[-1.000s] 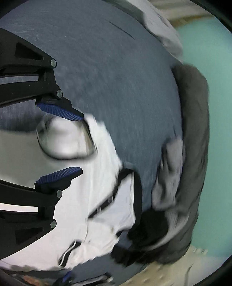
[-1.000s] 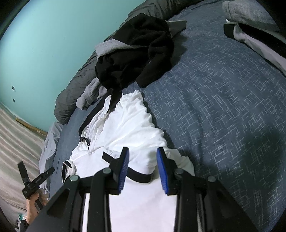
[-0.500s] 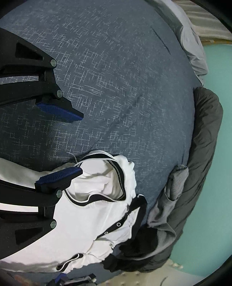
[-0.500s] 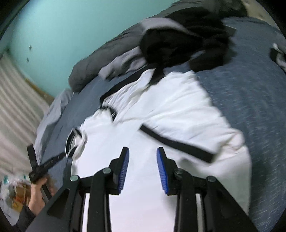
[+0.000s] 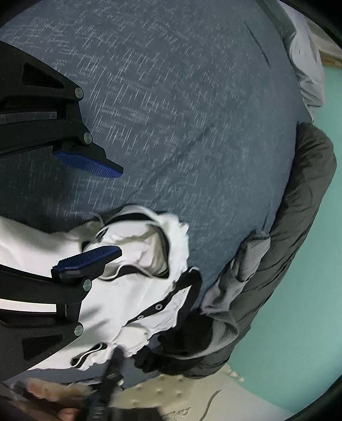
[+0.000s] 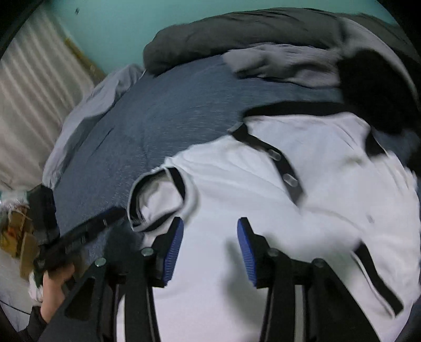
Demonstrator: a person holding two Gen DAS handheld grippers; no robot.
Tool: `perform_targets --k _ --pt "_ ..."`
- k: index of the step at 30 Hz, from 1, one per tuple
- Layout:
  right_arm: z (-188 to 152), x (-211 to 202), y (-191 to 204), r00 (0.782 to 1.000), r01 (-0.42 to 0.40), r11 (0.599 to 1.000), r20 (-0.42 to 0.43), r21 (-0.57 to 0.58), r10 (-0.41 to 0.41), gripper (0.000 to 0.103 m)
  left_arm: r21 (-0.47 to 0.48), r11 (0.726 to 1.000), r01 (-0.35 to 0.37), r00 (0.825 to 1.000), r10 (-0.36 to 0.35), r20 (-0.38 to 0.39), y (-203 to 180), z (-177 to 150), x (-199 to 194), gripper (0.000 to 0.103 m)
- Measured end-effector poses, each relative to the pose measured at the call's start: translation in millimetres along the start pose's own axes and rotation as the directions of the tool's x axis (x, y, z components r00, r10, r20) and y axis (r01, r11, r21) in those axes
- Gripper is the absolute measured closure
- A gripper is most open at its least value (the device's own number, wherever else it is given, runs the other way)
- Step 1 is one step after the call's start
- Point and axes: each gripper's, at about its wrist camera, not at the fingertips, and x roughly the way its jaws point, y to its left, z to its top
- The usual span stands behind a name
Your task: Fold clothes
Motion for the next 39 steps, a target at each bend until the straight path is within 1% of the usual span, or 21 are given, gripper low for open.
perform_targets --k 4,7,9,11,12,15,16,17,18,19,21,25,28,31,32,33,34,35,36,38,39 --pt "28.3 35.3 35.1 0.998 0.027 0.994 -0.05 -0.106 -0.032 0.053 0.008 1.0 0.023 1.0 -0.023 -0.015 -1.3 -0.8 3.7 0.046" --pt "40.5 60.4 44.5 0.994 0.051 0.99 -0.086 -0.13 -0.063 0.053 0.016 0.999 0.031 0.999 -0.03 -0.02 -1.4 0.7 5.6 0.056" --pt "45.2 71.7 47.0 0.992 0.068 0.988 -0.094 -0.138 -0.082 0.053 0.016 0.999 0.051 0.998 -0.05 -0.035 -1.3 0.4 8.6 0.069" --pt "48.6 80.2 48.8 0.991 0.069 0.987 -0.102 -0.143 -0.084 0.053 0.012 0.997 0.073 0.996 -0.072 -0.043 -1.2 0.4 11.3 0.077" --pt "50.0 83.5 50.7 0.991 0.07 0.987 -0.099 -0.143 -0.085 0.053 0.009 0.996 0.083 0.996 -0.083 -0.045 -1.3 0.5 12.5 0.086" --pt "50.7 93.6 60.2 0.986 0.098 0.975 -0.114 -0.199 -0.123 0.053 0.002 0.993 0.115 0.992 -0.115 -0.053 -1.5 0.8 16.3 0.099" --pt "50.5 97.0 60.8 0.983 0.115 0.97 -0.116 -0.216 -0.143 0.057 0.002 0.992 0.126 0.991 -0.126 -0.053 -2.2 0.9 16.5 0.1" --pt "50.4 100.3 61.3 0.98 0.131 0.964 -0.117 -0.231 -0.161 0.071 0.007 0.99 0.138 0.989 -0.138 -0.048 -3.9 1.3 15.1 0.101" --pt "51.0 101.8 58.9 0.981 0.123 0.967 -0.119 -0.222 -0.152 0.079 0.009 0.989 0.15 0.988 -0.15 -0.044 -5.2 2.1 13.9 0.101" --pt "51.7 103.2 56.4 0.983 0.115 0.97 -0.12 -0.214 -0.142 0.089 0.01 0.987 0.163 0.986 -0.162 -0.039 -6.4 2.8 12.2 0.101" --pt "53.0 96.7 51.5 0.986 0.119 0.972 -0.088 -0.202 -0.139 0.1 0.013 0.981 0.191 0.981 -0.191 -0.022 -9.5 4.8 7.5 0.101" --pt "55.1 72.5 36.0 0.986 0.161 0.97 -0.003 -0.18 -0.164 0.101 0.042 0.968 0.248 0.969 -0.248 0.006 -21.2 8.1 -1.2 0.101" --pt "56.0 55.7 14.4 0.98 0.2 0.971 0.038 -0.132 -0.197 0.101 0.072 0.952 0.297 0.955 -0.296 -0.026 -33.8 5.5 3.3 0.101" --pt "52.0 60.6 -6.3 0.98 0.197 0.977 0.0 -0.077 -0.197 0.1 0.083 0.937 0.34 0.94 -0.334 -0.071 -46.4 -0.9 11.7 0.098" --pt "50.4 60.6 -11.6 0.981 0.192 0.98 -0.004 -0.056 -0.192 0.1 0.077 0.939 0.335 0.941 -0.33 -0.071 -46.0 -1.5 11.8 0.09" --pt "48.7 60.6 -17.0 0.982 0.187 0.982 -0.009 -0.035 -0.188 0.1 0.062 0.941 0.334 0.942 -0.33 -0.062 -41.7 -0.3 10.1 0.076" --pt "47.1 60.6 -22.3 0.983 0.183 0.983 -0.014 -0.014 -0.183 0.099 0.047 0.942 0.332 0.943 -0.33 -0.052 -37.4 1.0 8.5 0.068" --pt "45.5 60.5 -27.5 0.984 0.178 0.984 -0.018 0.008 -0.178 0.096 0.032 0.943 0.331 0.943 -0.329 -0.042 -33.1 2.2 6.8 0.053" --pt "44.2 55.7 -31.9 0.986 0.169 0.984 -0.007 0.047 -0.169 0.091 0.014 0.947 0.32 0.947 -0.319 -0.032 -27.4 3.6 5.4 0.048" --pt "40.1 44.3 -36.6 0.99 0.135 0.985 0.022 0.106 -0.138 0.069 -0.034 0.963 0.267 0.963 -0.267 -0.017 -10.5 6.8 3.9 0.048" --pt "37.4 37.8 -37.0 0.992 0.11 0.986 0.04 0.126 -0.116 0.066 -0.056 0.966 0.254 0.967 -0.255 -0.021 -3.5 8.1 4.8 0.048"
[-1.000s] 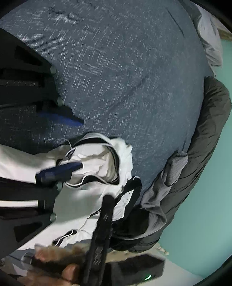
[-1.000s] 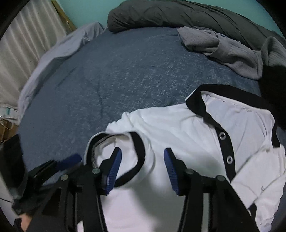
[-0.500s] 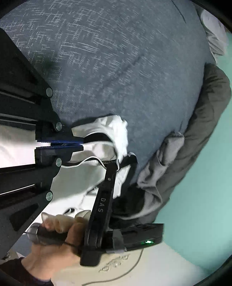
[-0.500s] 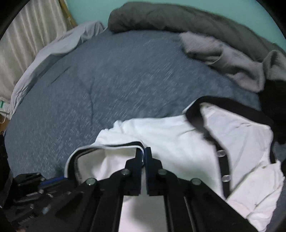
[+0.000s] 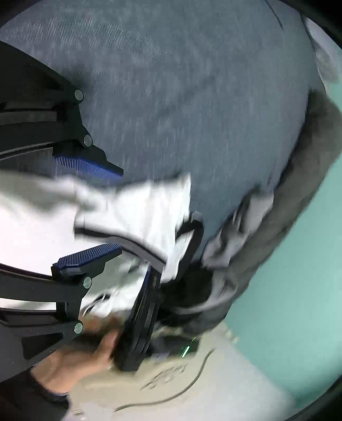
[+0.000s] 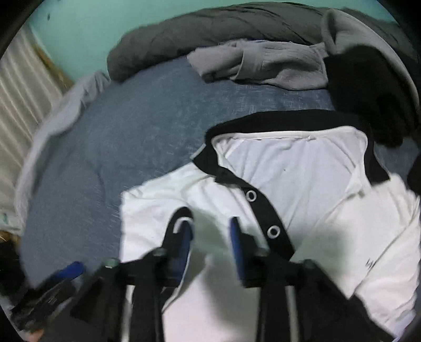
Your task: Fold clothes
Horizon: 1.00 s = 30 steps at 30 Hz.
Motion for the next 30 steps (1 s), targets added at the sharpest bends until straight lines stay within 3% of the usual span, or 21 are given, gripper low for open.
perform_targets --k 5,11,15,26,27,29,30 --pt "-11.4 -14.2 1.5 0.998 -0.06 0.997 0.033 0.052 0.059 0.063 -0.002 0.998 -0.062 0.996 0.062 -0.071 15.0 -6.6 6.9 0.049" --pt "-34.0 -23.8 2.0 0.99 -0.137 0.982 0.045 0.127 0.132 0.063 0.079 0.995 -0.062 0.986 0.073 -0.15 4.7 -22.8 20.4 0.05" --pt "-49.1 -1.4 10.9 0.972 -0.213 0.966 -0.071 0.15 0.225 0.062 0.125 0.99 -0.067 0.981 0.088 -0.175 -0.5 -28.9 24.1 0.059" --pt "-64.5 31.7 40.8 0.946 -0.269 0.958 -0.161 0.099 0.282 0.063 0.186 0.979 -0.087 0.971 0.125 -0.206 -3.3 -34.3 36.2 0.074" --pt "-64.8 34.1 43.8 0.944 -0.274 0.958 -0.166 0.087 0.285 0.066 0.191 0.978 -0.085 0.971 0.124 -0.206 -4.5 -34.6 36.4 0.079" --pt "-63.7 36.1 48.3 0.947 -0.264 0.963 -0.173 0.051 0.269 0.097 0.209 0.975 -0.082 0.97 0.126 -0.207 -8.1 -35.7 38.2 0.085" --pt "-62.6 33.7 46.4 0.95 -0.26 0.964 -0.164 0.049 0.265 0.101 0.217 0.973 -0.084 0.97 0.13 -0.207 -9.4 -36.5 38.9 0.092"
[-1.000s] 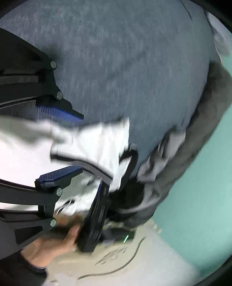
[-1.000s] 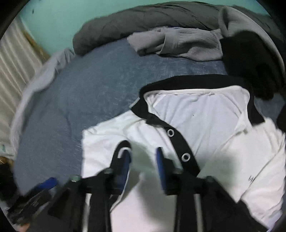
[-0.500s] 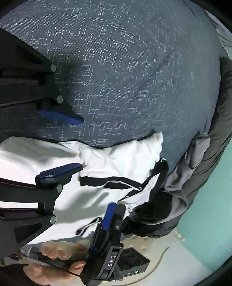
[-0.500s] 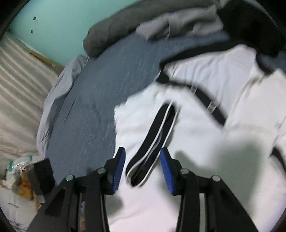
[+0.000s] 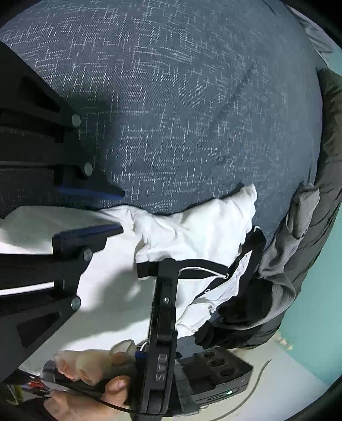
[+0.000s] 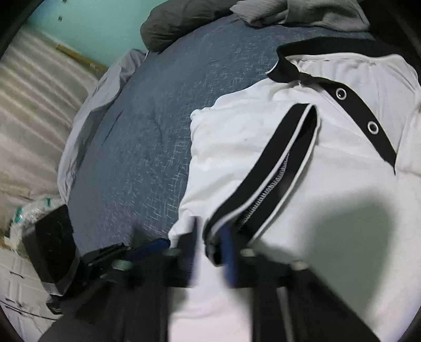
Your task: Fold clothes
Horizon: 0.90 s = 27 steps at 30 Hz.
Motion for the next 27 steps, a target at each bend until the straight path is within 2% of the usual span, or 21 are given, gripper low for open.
perform_targets --k 2,6,9,11,13,16,18,20,24,27 --pt "1.3 -6.0 -2.3 1.0 0.009 1.0 0.02 -0.002 -0.009 0.102 0.011 1.0 -0.005 1.0 0.005 -0.004 -2.2 -0.6 1.0 0.1" --pt "1.9 -20.7 -11.8 0.998 0.012 1.0 0.054 0.009 -0.013 0.102 0.035 0.999 -0.024 1.0 0.024 -0.009 -6.6 0.5 4.5 0.1" --pt "-4.8 -10.7 -17.5 0.999 0.051 0.999 0.009 0.004 -0.051 0.102 0.048 0.998 -0.037 0.999 0.037 -0.01 -7.8 -1.1 3.4 0.1" --pt "-7.5 -5.6 -21.7 0.999 0.048 0.999 -0.008 0.02 -0.048 0.102 0.049 0.998 -0.043 0.999 0.044 -0.012 -6.7 -2.4 1.0 0.1" --pt "-10.1 -0.6 -26.0 0.999 0.044 0.998 -0.025 0.037 -0.043 0.102 0.042 0.998 -0.039 0.999 0.04 -0.011 -5.2 -2.5 0.1 0.1" --pt "-6.2 -1.1 -31.3 0.999 -0.002 0.998 -0.043 0.065 0.005 0.099 0.022 1.0 -0.021 1.0 0.022 -0.014 -2.5 -2.5 -1.4 0.1" --pt "0.9 -12.4 -31.1 1.0 0.006 0.999 -0.011 0.05 -0.005 0.091 0.003 1.0 -0.007 1.0 0.007 -0.005 0.1 -1.3 -4.7 0.1" --pt "11.6 -28.8 -32.7 0.999 0.016 0.999 0.05 0.041 -0.018 0.073 -0.018 1.0 0.003 1.0 -0.003 0.009 3.4 0.4 -8.9 0.1" --pt "38.4 -46.3 -46.6 0.984 0.055 0.993 0.161 0.106 -0.071 0.061 -0.055 0.998 -0.003 0.998 0.006 0.057 9.3 3.4 -17.1 0.099" --pt "56.0 -43.1 -57.7 0.978 0.083 0.988 0.182 0.128 -0.106 0.059 -0.092 0.996 0.012 0.998 -0.006 0.059 13.6 4.9 -12.4 0.093"
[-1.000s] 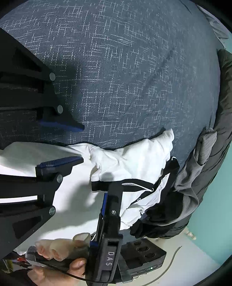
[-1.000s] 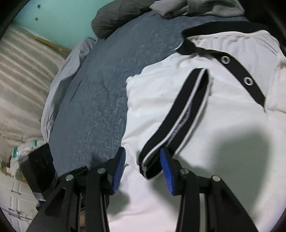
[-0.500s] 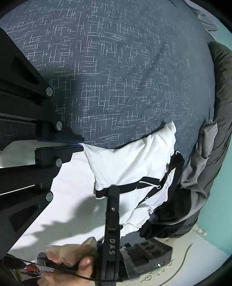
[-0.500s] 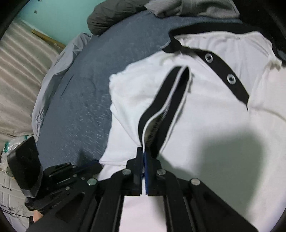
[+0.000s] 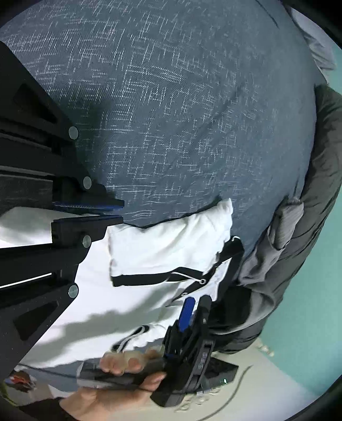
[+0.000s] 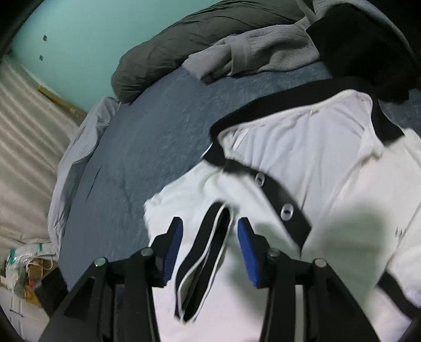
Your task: Fold clothes
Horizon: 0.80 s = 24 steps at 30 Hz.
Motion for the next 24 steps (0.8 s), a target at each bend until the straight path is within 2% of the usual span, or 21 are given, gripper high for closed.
perform_targets --k 2,4,9,12,14,19,24 --pt "5.1 14.3 2.4 0.999 0.04 0.999 -0.02 -0.036 -0.041 0.059 -0.022 1.0 0.011 1.0 -0.011 -0.009 2.3 0.4 5.3 0.088" --pt "7.4 26.1 5.1 0.997 0.068 0.996 -0.032 -0.064 -0.07 0.059 -0.02 1.0 0.008 1.0 -0.009 -0.022 1.7 -0.9 10.3 0.088" --pt "2.2 37.5 1.7 0.998 0.056 0.997 -0.027 -0.051 -0.058 0.06 -0.019 0.999 0.03 0.999 -0.031 -0.025 -1.4 0.0 14.1 0.088" --pt "-2.4 36.4 -2.1 0.998 0.057 0.997 -0.025 -0.048 -0.058 0.076 -0.015 0.999 0.028 0.999 -0.029 -0.031 -2.0 -1.6 14.5 0.088" --pt "-2.0 37.0 0.2 0.998 0.061 0.996 -0.012 -0.062 -0.062 0.091 -0.008 1.0 0.024 0.999 -0.024 -0.032 -2.3 -2.3 14.6 0.088" --pt "0.9 31.7 2.8 0.999 0.047 0.996 0.008 -0.074 -0.046 0.1 0.001 1.0 0.023 0.999 -0.023 -0.038 -3.1 -2.8 15.7 0.089" --pt "5.3 24.9 5.2 0.999 0.047 0.994 0.019 -0.094 -0.045 0.101 0.002 1.0 0.027 0.999 -0.026 -0.047 -2.1 -3.3 16.9 0.091"
